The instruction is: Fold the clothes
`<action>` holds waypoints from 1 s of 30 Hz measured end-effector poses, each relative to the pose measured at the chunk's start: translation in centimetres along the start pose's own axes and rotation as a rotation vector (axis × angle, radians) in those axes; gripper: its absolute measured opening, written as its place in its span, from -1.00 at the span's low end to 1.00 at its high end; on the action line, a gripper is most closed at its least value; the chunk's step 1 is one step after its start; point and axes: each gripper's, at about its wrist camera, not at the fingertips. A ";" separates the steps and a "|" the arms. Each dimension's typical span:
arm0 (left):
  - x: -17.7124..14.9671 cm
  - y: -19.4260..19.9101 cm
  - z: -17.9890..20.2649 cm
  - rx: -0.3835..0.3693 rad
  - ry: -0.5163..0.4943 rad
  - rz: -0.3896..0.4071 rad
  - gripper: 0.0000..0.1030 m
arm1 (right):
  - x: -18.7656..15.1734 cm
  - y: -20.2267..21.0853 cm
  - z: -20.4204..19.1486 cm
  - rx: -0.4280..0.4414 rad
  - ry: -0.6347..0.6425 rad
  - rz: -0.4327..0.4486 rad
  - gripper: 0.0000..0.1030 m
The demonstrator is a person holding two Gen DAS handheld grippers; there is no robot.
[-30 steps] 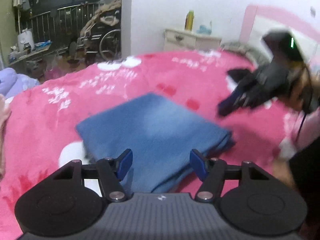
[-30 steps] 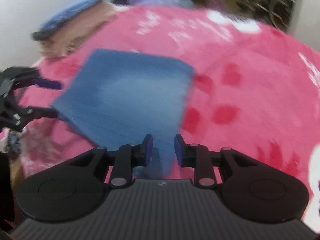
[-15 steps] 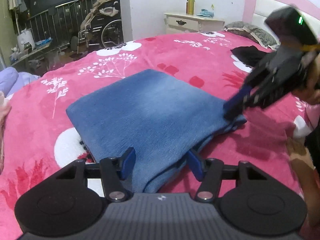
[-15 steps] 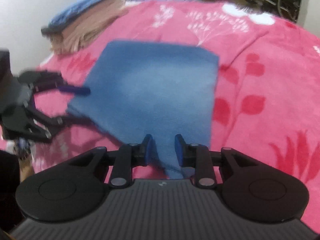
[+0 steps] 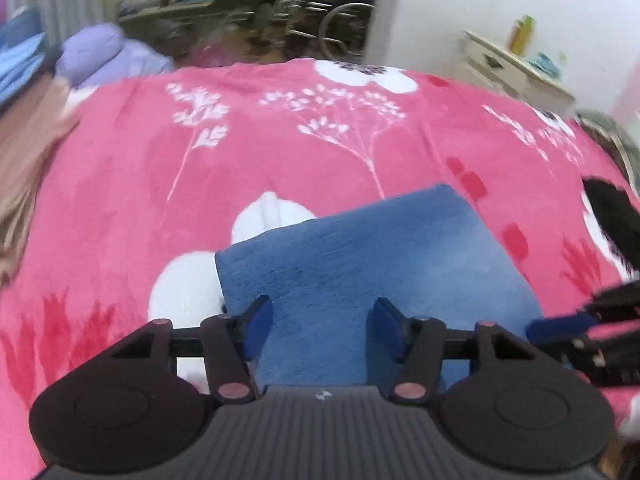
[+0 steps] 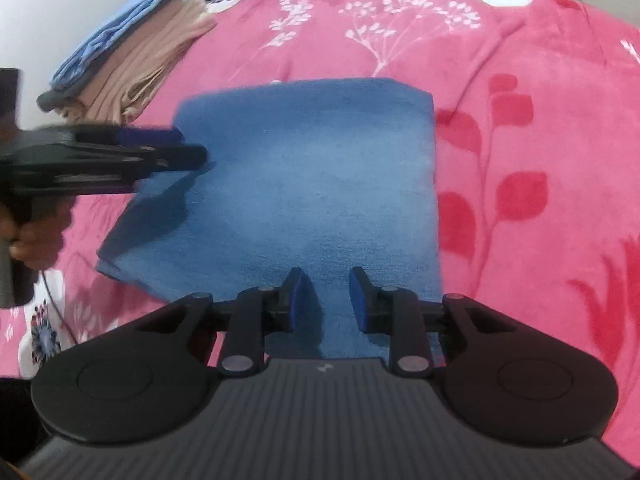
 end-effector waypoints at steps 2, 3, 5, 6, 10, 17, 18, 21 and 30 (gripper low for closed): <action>0.3 0.9 0.9 0.006 0.009 0.004 0.33 | -0.1 1.0 -0.5 0.010 -0.018 0.005 -0.51; 0.4 1.3 1.3 0.010 0.011 0.002 0.34 | -0.2 1.7 -0.7 0.025 -0.032 0.003 -0.51; 0.4 1.7 2.2 0.023 0.003 -0.016 0.36 | -0.7 2.3 -0.9 0.048 -0.037 -0.006 -0.47; 0.4 1.8 2.6 0.033 -0.008 -0.024 0.39 | -0.9 2.3 -0.9 0.045 -0.037 -0.011 -0.39; 0.4 2.5 4.3 0.063 -0.042 -0.053 0.40 | -1.5 0.3 0.0 0.024 -0.092 -0.048 -0.36; -0.4 4.7 6.3 0.088 -0.040 -0.023 0.69 | -1.7 2.2 -0.9 0.022 -0.143 -0.104 -0.20; -0.5 4.9 6.6 0.106 -0.039 -0.014 0.73 | -1.9 2.3 -1.1 0.019 -0.140 -0.111 -0.18; -0.6 5.3 7.4 0.117 -0.037 -0.029 0.80 | -2.7 2.3 -1.7 0.011 -0.135 -0.130 -0.15; -1.2 6.0 9.8 0.116 -0.024 -0.085 0.85 | -4.1 2.8 -1.6 -0.103 -0.166 -0.136 0.17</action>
Point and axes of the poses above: each gripper's, at about its wrist camera, not at the fingertips, and y roughly against the way its jaws point, z to its right, x to its top, and after that the axes turned 10 degrees about -y, right-handed
